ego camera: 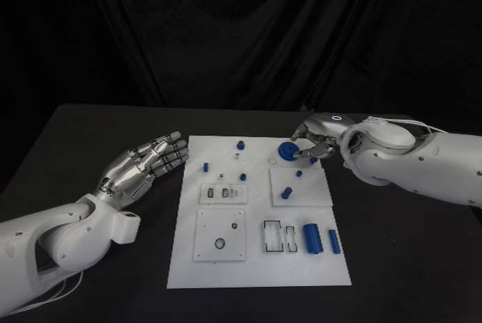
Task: Assemble the parts on the task board
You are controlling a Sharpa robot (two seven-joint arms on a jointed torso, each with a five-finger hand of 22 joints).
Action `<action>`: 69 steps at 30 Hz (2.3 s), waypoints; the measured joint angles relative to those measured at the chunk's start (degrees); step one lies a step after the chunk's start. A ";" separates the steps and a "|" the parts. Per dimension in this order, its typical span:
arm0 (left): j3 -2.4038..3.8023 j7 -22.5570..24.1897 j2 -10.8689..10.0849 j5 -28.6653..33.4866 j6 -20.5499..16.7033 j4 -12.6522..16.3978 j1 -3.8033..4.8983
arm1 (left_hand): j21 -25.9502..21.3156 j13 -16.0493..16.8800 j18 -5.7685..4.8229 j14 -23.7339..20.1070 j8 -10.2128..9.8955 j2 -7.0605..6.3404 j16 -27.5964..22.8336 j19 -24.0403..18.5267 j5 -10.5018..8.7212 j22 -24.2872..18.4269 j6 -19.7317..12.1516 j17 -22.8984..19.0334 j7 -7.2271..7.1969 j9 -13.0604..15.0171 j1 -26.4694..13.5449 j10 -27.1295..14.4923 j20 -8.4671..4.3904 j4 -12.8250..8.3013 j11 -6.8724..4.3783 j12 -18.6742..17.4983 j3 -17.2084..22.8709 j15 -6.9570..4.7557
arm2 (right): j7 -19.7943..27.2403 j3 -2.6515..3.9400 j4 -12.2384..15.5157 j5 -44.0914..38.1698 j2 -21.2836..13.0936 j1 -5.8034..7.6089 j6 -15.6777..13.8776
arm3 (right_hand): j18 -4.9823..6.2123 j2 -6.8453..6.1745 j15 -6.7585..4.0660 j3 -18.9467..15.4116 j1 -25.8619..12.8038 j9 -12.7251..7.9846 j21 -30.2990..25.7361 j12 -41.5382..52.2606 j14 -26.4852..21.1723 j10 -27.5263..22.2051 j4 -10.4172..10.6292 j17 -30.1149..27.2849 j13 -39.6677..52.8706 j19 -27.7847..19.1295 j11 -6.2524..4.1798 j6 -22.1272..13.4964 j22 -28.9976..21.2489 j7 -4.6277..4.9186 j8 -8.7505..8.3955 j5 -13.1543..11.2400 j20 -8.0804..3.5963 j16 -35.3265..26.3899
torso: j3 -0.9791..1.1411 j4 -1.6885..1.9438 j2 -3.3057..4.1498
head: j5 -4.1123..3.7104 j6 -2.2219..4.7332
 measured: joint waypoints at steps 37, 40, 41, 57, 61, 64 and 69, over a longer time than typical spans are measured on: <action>0.00 0.00 -0.01 0.02 0.46 -0.23 -0.01 | 0.00 0.00 0.00 0.00 0.00 0.00 0.00 0.00 0.00 0.02 0.00 -0.02 0.00 0.00 0.00 -0.22 0.00 0.08 0.20 0.00 0.56 0.00 | 2.10 0.14 -2.85 0.09 3.18 -1.53 -1.75 | 0.03 1.13 -0.01 4.12 2.52 1.19 -0.90 0.00 0.01 0.00 -4.95 -0.01 -0.02 0.00 0.00 7.85 -0.02 0.79 4.44 19.99 0.00 -0.01 | 0.01 -0.01 -0.02 | 0.21 -0.57; 0.00 0.00 -0.01 0.02 0.49 -0.23 -0.01 | 0.00 0.00 0.00 0.00 0.00 0.00 0.00 0.00 0.00 0.02 0.00 -0.02 0.00 0.00 0.00 -0.21 0.00 0.08 0.20 0.00 0.56 0.00 | 2.25 0.15 -2.61 0.10 3.07 -1.53 -1.74 | 0.03 1.27 -0.01 4.20 3.11 1.19 -0.90 0.00 0.01 0.00 -5.63 -0.01 -0.02 0.00 0.00 7.85 -0.02 0.78 4.44 19.90 0.00 -0.01 | -0.01 -0.08 -0.04 | 0.36 -0.58; 0.00 0.00 -0.03 0.02 0.49 -0.23 -0.01 | 0.00 0.00 0.00 0.00 0.00 0.00 0.00 0.00 0.00 0.02 0.00 -0.02 0.00 0.00 0.00 -0.22 0.00 0.08 0.19 0.00 0.56 0.00 | 2.29 0.15 -2.44 0.10 2.99 -1.53 -1.74 | 0.03 1.21 -0.01 4.11 3.17 1.19 -0.90 0.00 0.01 0.00 -5.72 -0.01 -0.02 0.00 0.00 7.84 -0.02 0.78 4.44 19.22 0.00 -0.01 | -0.01 -0.09 -0.04 | 0.40 -0.58; 0.00 0.01 -0.48 0.03 0.52 0.03 -0.02 | 0.00 0.00 0.00 0.18 0.00 0.00 0.27 0.00 0.22 0.02 0.00 0.03 0.00 0.00 0.00 -0.21 0.00 -0.15 0.19 0.00 0.79 0.18 | 3.01 0.11 3.35 -0.12 2.70 -0.10 -3.82 | 0.03 1.56 -0.02 3.81 3.45 1.20 -0.90 0.00 0.01 0.00 -6.18 -0.02 -0.02 0.00 0.00 7.31 -0.02 0.25 4.50 14.80 0.00 -0.01 | -0.03 -0.08 -0.04 | 0.46 -0.77; 0.00 0.01 -0.23 0.03 0.52 -0.12 -0.02 | 0.00 0.00 0.00 0.22 0.00 0.00 0.27 0.00 0.22 0.02 0.00 0.03 0.00 0.00 0.00 -0.21 0.00 -0.15 0.19 0.00 0.79 0.22 | 3.32 0.14 3.91 -0.30 4.82 0.47 -4.33 | 0.03 2.01 -0.02 3.80 2.99 1.20 -0.90 -0.01 0.01 0.00 -6.18 -0.02 -0.02 0.00 -0.01 7.22 -0.03 0.15 4.50 14.56 0.00 -0.01 | -0.05 -0.08 -0.05 | 0.33 -0.89; 0.00 0.01 -0.09 0.03 0.52 -0.29 -0.02 | 0.00 0.00 0.00 0.22 0.00 0.00 0.27 0.00 0.22 0.02 0.00 0.03 0.00 0.00 0.00 -0.21 0.00 -0.15 0.19 0.00 0.79 0.22 | 3.68 0.15 3.59 -0.45 6.76 0.56 -4.55 | 0.04 2.08 -0.02 3.80 2.92 1.20 -0.90 0.00 0.01 0.00 -6.18 -0.02 -0.02 0.00 0.00 7.21 -0.03 0.14 4.51 14.33 0.00 -0.01 | -0.10 -0.10 -0.06 | 0.15 -0.80; 0.00 0.01 0.23 0.03 0.54 -0.48 -0.02 | 0.00 0.01 0.00 0.22 0.00 0.00 0.67 0.00 0.22 0.03 0.00 0.08 0.00 0.00 0.00 -0.21 0.00 -0.15 0.19 0.00 1.11 0.22 | 4.40 0.24 2.05 -0.61 9.99 0.66 -4.74 | 0.03 2.15 -0.02 3.79 2.83 1.20 -0.90 -0.01 0.01 0.00 -6.18 -0.02 -0.02 0.00 0.00 7.20 -0.03 0.13 4.51 14.13 0.00 -0.03 | -0.13 -0.11 -0.09 | -0.07 -0.82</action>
